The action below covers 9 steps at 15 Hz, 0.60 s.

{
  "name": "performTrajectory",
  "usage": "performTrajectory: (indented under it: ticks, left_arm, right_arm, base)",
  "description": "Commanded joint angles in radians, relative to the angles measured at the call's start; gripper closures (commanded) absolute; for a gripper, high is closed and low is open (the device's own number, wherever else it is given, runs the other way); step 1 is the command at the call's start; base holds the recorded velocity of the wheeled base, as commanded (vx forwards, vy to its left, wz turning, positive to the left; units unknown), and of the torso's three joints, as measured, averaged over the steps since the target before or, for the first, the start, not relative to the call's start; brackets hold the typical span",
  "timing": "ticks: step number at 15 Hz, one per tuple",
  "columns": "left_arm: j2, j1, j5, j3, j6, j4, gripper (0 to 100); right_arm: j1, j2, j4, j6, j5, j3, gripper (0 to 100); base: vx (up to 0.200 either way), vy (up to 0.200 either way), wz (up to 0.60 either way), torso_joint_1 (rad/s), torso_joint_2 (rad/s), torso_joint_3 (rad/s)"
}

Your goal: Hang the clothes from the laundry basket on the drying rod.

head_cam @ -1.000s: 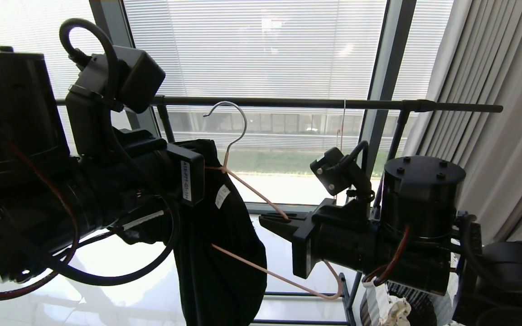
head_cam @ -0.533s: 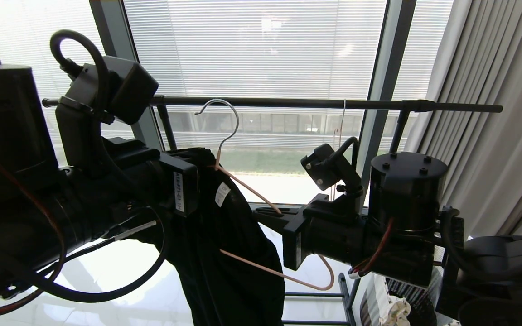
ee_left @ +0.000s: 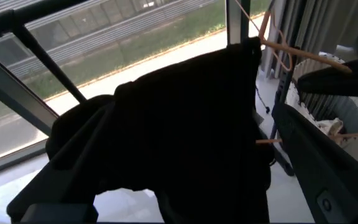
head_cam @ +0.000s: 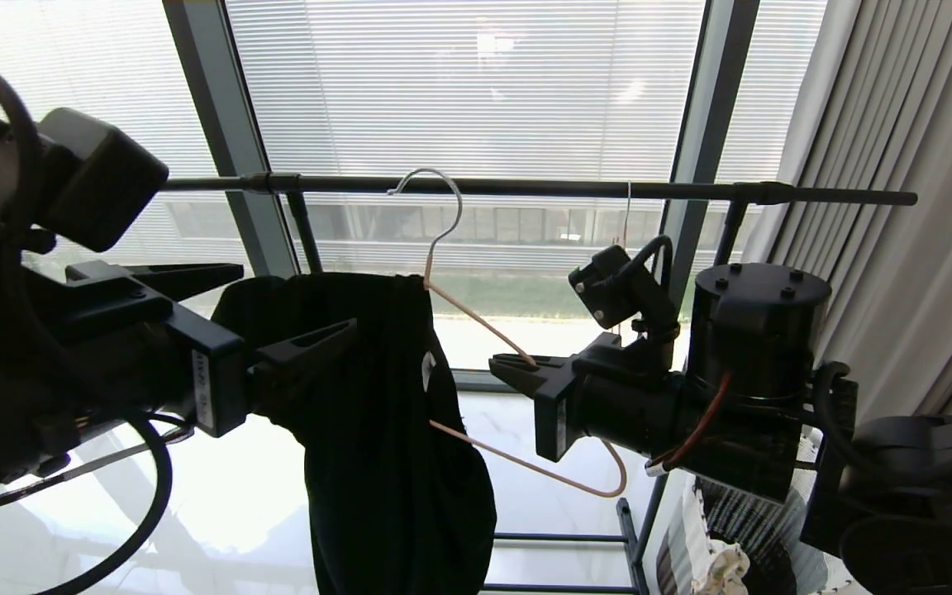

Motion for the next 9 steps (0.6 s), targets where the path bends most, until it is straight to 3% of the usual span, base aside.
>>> performTrajectory:
  ticks: [1,5,7,8,9]
  left_arm:
    - [-0.072,0.023,-0.007,0.008,0.001,0.022,0]
    - [-0.101,0.057,-0.023,0.04,0.001,0.025,0]
    - [-0.131,0.057,-0.113,0.092,0.019,0.022,0]
    - [-0.159,0.06,-0.227,0.132,0.065,0.02,0]
    - [-0.167,0.064,-0.284,0.157,0.099,0.02,0]
  right_arm:
    - [-0.012,-0.014,0.0,-0.001,-0.002,0.0,100]
    - [-0.045,-0.08,0.0,-0.073,0.005,0.054,100]
    - [-0.067,-0.129,0.0,-0.124,0.045,0.128,100]
    - [-0.079,-0.175,0.0,-0.165,0.096,0.198,100]
    - [-0.081,-0.202,0.001,-0.198,0.119,0.243,100]
  base:
    - [0.0,0.0,0.0,0.0,0.0,0.0]
    - [0.0,0.0,0.0,0.0,0.0,0.0]
    - [0.0,0.0,0.0,0.0,0.0,0.0]
    - [0.0,0.0,0.0,0.0,0.0,0.0]
    - [0.0,0.0,0.0,0.0,0.0,0.0]
